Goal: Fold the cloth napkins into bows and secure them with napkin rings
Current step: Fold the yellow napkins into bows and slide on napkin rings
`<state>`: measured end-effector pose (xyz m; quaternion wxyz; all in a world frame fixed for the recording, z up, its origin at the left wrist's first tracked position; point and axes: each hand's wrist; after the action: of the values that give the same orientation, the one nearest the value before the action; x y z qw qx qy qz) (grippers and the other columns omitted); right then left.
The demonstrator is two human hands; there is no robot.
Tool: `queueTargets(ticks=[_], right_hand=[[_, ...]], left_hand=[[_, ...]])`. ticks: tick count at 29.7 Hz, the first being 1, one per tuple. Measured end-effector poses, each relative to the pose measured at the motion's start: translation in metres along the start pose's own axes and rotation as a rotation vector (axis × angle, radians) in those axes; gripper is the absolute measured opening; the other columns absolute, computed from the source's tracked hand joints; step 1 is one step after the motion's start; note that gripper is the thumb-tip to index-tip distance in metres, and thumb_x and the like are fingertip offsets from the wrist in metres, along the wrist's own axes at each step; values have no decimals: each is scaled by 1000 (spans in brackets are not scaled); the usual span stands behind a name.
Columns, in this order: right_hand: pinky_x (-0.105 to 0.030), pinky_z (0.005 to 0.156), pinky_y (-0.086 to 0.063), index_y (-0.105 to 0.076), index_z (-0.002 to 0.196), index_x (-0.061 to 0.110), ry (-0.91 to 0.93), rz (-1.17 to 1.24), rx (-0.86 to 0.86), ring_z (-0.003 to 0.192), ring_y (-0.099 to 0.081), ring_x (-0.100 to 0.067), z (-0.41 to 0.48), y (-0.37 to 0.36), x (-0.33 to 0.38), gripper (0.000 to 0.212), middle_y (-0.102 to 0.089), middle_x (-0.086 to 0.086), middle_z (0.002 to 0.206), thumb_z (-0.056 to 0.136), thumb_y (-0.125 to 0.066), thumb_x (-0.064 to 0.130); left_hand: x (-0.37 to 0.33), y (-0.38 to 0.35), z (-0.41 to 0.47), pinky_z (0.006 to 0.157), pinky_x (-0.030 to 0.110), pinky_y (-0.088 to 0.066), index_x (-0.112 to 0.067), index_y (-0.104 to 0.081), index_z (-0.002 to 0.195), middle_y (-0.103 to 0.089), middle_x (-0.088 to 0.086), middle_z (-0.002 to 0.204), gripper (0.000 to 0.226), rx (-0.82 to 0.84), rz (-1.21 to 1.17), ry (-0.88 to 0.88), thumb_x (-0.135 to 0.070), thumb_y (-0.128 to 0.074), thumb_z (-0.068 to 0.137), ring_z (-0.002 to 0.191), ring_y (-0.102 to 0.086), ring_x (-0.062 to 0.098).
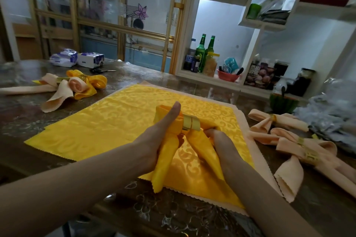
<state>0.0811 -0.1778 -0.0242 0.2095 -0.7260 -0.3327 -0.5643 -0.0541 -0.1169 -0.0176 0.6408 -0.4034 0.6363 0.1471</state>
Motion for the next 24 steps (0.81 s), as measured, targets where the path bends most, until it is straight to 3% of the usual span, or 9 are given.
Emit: queueTargets(ticks=[2, 4, 7, 11, 14, 16, 17, 20, 24], right_hand=[[-31, 54, -44, -66, 95, 5, 36, -17, 48, 63, -58, -24, -2, 1, 1, 17, -62, -15, 76, 86, -54, 14], [-29, 52, -46, -67, 100, 0, 100, -31, 117, 61, -59, -23, -6, 3, 4, 22, -63, -16, 77, 84, -58, 11], [-28, 58, -54, -57, 112, 8, 274, -166, 160, 74, -66, -21, -10, 5, 4, 32, -68, -10, 92, 82, -66, 13], [-10, 48, -48, -39, 114, 24, 403, -221, 123, 75, -56, -4, -14, 5, 6, 47, -55, 8, 91, 81, -71, 19], [-27, 68, -54, -45, 121, 14, 215, 114, 116, 88, -60, -18, -12, 8, 13, 48, -58, -4, 100, 82, -69, 26], [-45, 82, -54, -53, 108, 14, 87, 279, 180, 99, -60, -29, -12, 11, 14, 33, -59, -13, 107, 83, -67, 30], [-47, 82, -54, -55, 103, 17, 80, 197, 216, 99, -61, -30, -15, 11, 13, 27, -61, -13, 106, 84, -65, 35], [-30, 72, -54, -61, 98, 21, 211, -226, 290, 86, -66, -20, -26, 3, 5, 27, -68, -4, 94, 91, -52, 45], [-20, 76, -54, -56, 109, 36, 372, -279, 446, 93, -67, -7, -33, -10, -2, 19, -69, 9, 104, 92, -51, 43]], left_hand=[[8, -1, 1, 68, 34, -55, -18, -67, 100, -74, 6, 88, 65, -14, 29, 22, -60, -72, 51, 84, -70, 20], [12, -1, 1, 74, 36, -54, -21, -67, 103, -74, 4, 95, 65, 5, 102, 34, -58, -73, 50, 92, -69, 21], [15, 1, 2, 76, 37, -54, -25, -70, 96, -74, 2, 92, 60, 48, 183, 84, -64, -70, 50, 87, -71, 18], [10, 7, 6, 66, 33, -53, -19, -67, 94, -74, 7, 84, 45, 22, 150, 140, -59, -58, 77, 77, -71, 20], [2, 9, 4, 73, 33, -52, -15, -66, 100, -73, 8, 90, 34, 54, 86, 125, -45, -52, 90, 87, -67, 22], [-4, 10, 5, 76, 33, -52, -15, -65, 101, -73, 8, 93, 27, 36, 34, 90, -37, -54, 91, 91, -67, 21], [-6, 9, 6, 74, 32, -53, -16, -65, 104, -72, 7, 97, 25, 23, 17, 67, -35, -55, 90, 92, -67, 20], [-4, 5, 8, 65, 28, -52, -17, -63, 112, -71, 7, 106, 29, 5, 17, -16, -35, -55, 91, 93, -67, 18], [6, -1, 7, 78, 28, -52, -21, -64, 108, -69, 2, 105, 26, 24, 31, -96, -37, -53, 90, 95, -65, 14]])
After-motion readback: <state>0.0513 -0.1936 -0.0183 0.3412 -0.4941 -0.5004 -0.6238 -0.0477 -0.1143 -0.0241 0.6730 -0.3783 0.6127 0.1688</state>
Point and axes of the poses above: each hand's wrist, its own z-axis towards the middle knuckle, its own y-axis out of the back of the hand, x = y × z
